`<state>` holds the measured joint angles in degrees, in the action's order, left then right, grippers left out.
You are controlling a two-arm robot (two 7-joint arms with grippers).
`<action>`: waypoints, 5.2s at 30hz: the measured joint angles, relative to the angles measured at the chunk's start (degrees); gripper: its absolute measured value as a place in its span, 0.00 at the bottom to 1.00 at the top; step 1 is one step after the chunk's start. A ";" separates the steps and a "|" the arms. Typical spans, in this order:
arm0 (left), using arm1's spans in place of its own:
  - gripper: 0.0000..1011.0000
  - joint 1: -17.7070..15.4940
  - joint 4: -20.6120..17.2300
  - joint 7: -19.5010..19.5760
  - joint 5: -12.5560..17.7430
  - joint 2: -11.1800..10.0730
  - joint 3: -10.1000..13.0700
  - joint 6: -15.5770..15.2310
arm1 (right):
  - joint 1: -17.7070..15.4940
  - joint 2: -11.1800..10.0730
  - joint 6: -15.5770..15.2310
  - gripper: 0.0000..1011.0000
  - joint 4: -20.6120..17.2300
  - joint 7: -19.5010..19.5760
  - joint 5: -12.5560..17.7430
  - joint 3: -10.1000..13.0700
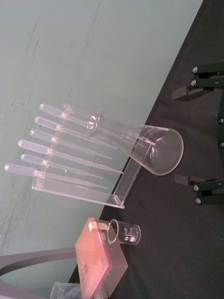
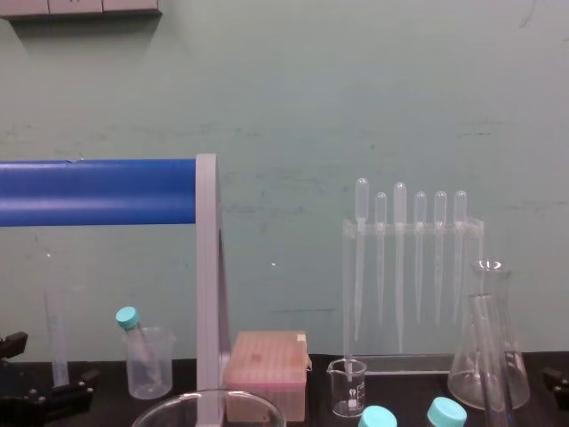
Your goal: Hold the test tube with one hand and immerse one end into the beaker, then return it to the test tube rack.
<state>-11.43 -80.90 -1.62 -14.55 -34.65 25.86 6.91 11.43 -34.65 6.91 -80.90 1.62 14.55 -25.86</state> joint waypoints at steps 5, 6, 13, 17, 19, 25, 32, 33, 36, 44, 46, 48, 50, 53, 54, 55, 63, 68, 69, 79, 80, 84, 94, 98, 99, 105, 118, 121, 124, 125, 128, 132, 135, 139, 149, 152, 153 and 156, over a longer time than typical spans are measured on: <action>0.99 0.00 0.00 0.00 0.00 0.00 0.00 0.00 | 0.00 0.00 0.00 0.99 0.00 0.00 0.00 0.00; 0.99 0.00 0.00 0.00 0.00 0.00 0.00 0.00 | 0.00 0.00 0.00 0.99 0.00 0.00 0.00 0.00; 0.99 0.00 0.00 0.00 0.00 0.00 0.00 0.00 | 0.00 0.00 0.00 0.99 0.00 0.00 0.00 0.00; 0.99 0.00 0.00 0.00 0.00 0.00 0.00 0.00 | 0.00 0.00 0.00 0.99 0.00 0.00 0.00 0.00; 0.99 0.00 0.00 0.00 0.00 0.00 0.00 0.00 | 0.00 0.00 0.00 0.99 0.00 0.00 0.00 0.00; 0.99 0.00 0.00 0.00 0.00 0.00 0.00 0.00 | 0.00 0.00 0.00 0.99 0.00 0.00 0.00 0.00; 0.99 0.00 0.00 0.00 0.00 0.00 0.00 0.00 | 0.00 0.00 0.00 0.99 0.00 0.00 0.00 0.00; 0.99 0.00 0.00 0.00 0.00 0.00 0.00 0.00 | 0.00 0.00 0.00 0.99 0.00 0.00 0.00 0.00; 0.99 0.00 0.00 0.00 0.00 0.00 0.00 0.00 | 0.00 0.00 0.00 0.99 0.00 0.00 0.00 0.00; 0.99 0.00 0.00 0.00 0.00 0.00 0.00 0.00 | 0.00 0.00 0.00 0.99 0.00 0.00 0.00 0.00; 0.99 0.00 0.00 0.00 0.00 0.00 0.00 0.00 | 0.00 0.00 0.00 0.99 0.00 0.00 0.00 0.00; 0.99 0.00 0.00 0.00 0.00 0.00 0.00 0.00 | 0.00 0.00 0.00 0.99 0.00 0.00 0.00 0.00; 0.99 0.00 0.00 0.00 0.00 0.00 0.00 0.00 | 0.00 0.00 0.00 0.99 0.00 0.00 0.00 0.00; 0.99 0.01 0.00 0.00 0.00 0.00 0.00 0.00 | 0.00 0.00 0.00 0.99 0.00 0.00 0.00 0.00; 0.99 0.00 0.00 0.00 0.00 0.00 0.00 0.00 | 0.00 0.00 0.00 0.99 0.00 0.00 0.00 0.00; 0.99 0.00 0.00 0.00 0.00 0.00 0.00 0.00 | 0.00 0.00 0.00 0.99 0.00 0.00 0.00 0.00; 0.99 0.00 0.00 0.00 0.00 0.00 0.00 0.00 | -0.15 0.44 0.15 0.99 -0.34 -1.65 2.43 2.59; 0.99 0.00 0.00 0.00 0.00 0.00 0.00 0.00 | -1.31 1.01 0.73 0.99 -1.94 -2.29 5.82 5.81; 0.99 0.00 0.00 0.00 0.00 0.00 0.00 0.00 | -1.83 1.21 0.91 0.99 -2.71 -2.68 7.17 6.85; 0.99 0.00 0.00 0.00 0.00 0.00 0.00 0.00 | -5.63 1.18 0.93 0.99 -9.38 -5.64 11.67 10.57; 0.99 0.00 0.00 0.00 0.00 0.00 0.00 0.00 | -6.37 0.94 0.80 0.99 -10.73 -5.92 11.67 10.81; 0.99 0.00 0.00 0.00 0.00 0.00 0.00 0.00 | -8.51 0.22 1.52 0.99 -14.18 -6.33 10.65 11.42; 0.99 0.00 0.00 0.00 0.00 0.00 0.00 0.00 | -10.73 -0.38 7.33 0.99 -18.74 -10.41 7.95 11.80; 0.99 0.00 0.00 0.00 0.00 0.00 0.00 0.00 | -10.69 -0.28 8.15 0.99 -18.83 -13.36 8.37 11.10; 0.99 0.00 0.00 0.00 0.00 0.00 0.00 0.00 | -10.66 -0.27 8.20 0.99 -18.83 -13.96 8.53 10.96; 0.99 0.00 0.00 0.00 0.00 0.00 0.00 0.00 | -10.28 -0.03 6.64 0.99 -18.25 -19.46 11.38 9.74; 0.99 0.00 0.00 0.00 0.00 0.00 0.00 0.00 | -9.40 1.72 0.06 0.99 -16.25 -22.68 12.81 8.45; 0.99 0.00 0.00 0.00 0.00 0.00 0.00 0.00 | -8.85 2.47 -1.00 0.99 -15.27 -23.14 12.64 8.25; 0.99 0.00 0.00 0.00 0.00 0.00 0.00 0.00 | -8.22 3.26 -1.94 0.99 -14.25 -23.73 12.60 8.04; 0.99 0.00 0.00 0.00 0.00 0.00 0.00 0.00 | -7.91 3.63 -2.45 0.99 -13.71 -24.04 12.58 7.93; 0.99 0.00 0.00 0.00 0.00 0.00 0.00 0.00 | -7.64 4.09 -3.10 0.99 -13.16 -24.38 12.45 7.84; 0.99 0.00 0.00 0.00 0.00 0.00 0.00 0.00 | -7.57 4.67 -4.31 0.99 -12.77 -24.66 12.05 8.03; 0.99 0.00 0.00 0.00 0.00 0.00 0.00 0.00 | -7.73 4.98 -4.85 0.99 -12.61 -24.77 11.86 8.42; 0.99 0.00 0.00 0.00 0.00 0.00 0.00 0.00 | -8.01 5.31 -5.41 0.99 -12.57 -24.80 11.62 8.97; 0.99 0.00 0.00 0.00 0.00 0.00 0.00 0.00 | -8.18 5.89 -6.59 0.99 -12.09 -25.32 11.52 9.64; 0.99 0.00 0.00 0.00 0.00 0.00 0.00 0.00 | -7.92 6.04 -6.78 0.99 -11.78 -25.75 11.50 9.56; 0.99 0.00 0.00 0.00 0.00 0.00 0.00 0.00 | -7.85 6.07 -6.80 0.99 -11.72 -25.85 11.49 9.51; 0.99 0.00 0.00 0.00 0.00 0.00 0.00 0.00 | -7.67 6.15 -6.80 0.99 -11.55 -26.06 11.40 9.40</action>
<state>-11.43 -80.90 -1.62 -14.55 -34.65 25.86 6.91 3.76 -28.49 0.10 -92.46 -24.44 25.94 -16.46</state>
